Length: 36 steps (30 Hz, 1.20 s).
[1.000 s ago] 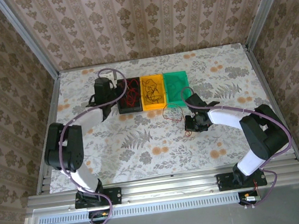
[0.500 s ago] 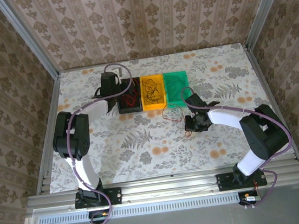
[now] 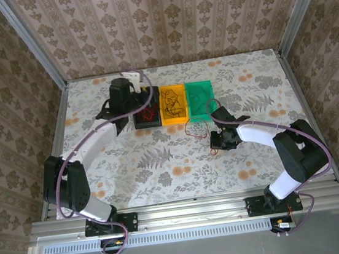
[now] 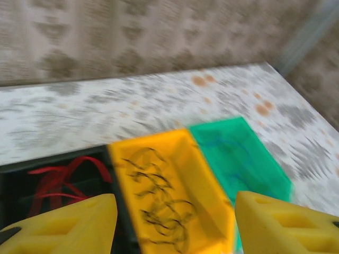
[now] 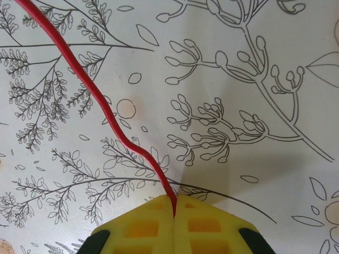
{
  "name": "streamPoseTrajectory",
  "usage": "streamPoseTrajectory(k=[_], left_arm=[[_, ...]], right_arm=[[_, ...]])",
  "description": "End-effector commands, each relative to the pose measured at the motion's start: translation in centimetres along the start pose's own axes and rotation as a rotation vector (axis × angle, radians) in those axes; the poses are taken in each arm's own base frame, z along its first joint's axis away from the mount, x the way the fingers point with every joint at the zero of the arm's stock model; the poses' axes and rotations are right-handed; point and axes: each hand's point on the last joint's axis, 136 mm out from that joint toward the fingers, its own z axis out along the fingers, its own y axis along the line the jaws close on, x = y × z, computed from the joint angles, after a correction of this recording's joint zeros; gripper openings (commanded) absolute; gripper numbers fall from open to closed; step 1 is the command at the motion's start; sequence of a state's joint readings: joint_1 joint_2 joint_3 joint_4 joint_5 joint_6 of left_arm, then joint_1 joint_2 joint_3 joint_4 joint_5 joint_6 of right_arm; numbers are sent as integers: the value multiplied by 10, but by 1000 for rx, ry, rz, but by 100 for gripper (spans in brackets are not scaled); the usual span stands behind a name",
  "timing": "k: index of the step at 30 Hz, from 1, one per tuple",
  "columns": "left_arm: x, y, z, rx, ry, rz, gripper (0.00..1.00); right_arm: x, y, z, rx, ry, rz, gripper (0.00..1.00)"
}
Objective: Untangle the cables
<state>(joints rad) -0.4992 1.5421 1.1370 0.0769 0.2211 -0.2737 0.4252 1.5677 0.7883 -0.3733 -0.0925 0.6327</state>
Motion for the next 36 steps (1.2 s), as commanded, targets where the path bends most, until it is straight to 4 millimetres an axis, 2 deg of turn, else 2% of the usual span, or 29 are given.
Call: streamPoseTrajectory(k=[1, 3, 8, 14, 18, 23, 28, 31, 36], left_arm=[[68, -48, 7, 193, 202, 133, 62], [85, -65, 11, 258, 251, 135, 63], [120, -93, 23, 372, 348, 161, 76], [151, -93, 42, 389, 464, 152, 75], [164, -106, 50, 461, 484, 157, 71], [182, -127, 65, 514, 527, 178, 56], [196, -133, 71, 526, 564, 192, 23], [201, -130, 67, 521, 572, 199, 10], [201, -135, 53, 557, 557, 199, 1]], right_arm=[[1, -9, -1, 27, -8, 20, 4], [2, -9, -1, 26, -8, 18, 3], [3, -10, -6, 16, -23, 18, 3], [5, -12, -11, 4, -38, 13, 3], [6, -9, -11, -19, -42, 4, 3], [6, 2, -12, -93, -46, -21, 3], [4, 18, -20, -244, -72, -16, 1], [-3, 29, -39, -343, -129, -22, 1], [-13, 47, -61, -499, -198, -17, 2]])
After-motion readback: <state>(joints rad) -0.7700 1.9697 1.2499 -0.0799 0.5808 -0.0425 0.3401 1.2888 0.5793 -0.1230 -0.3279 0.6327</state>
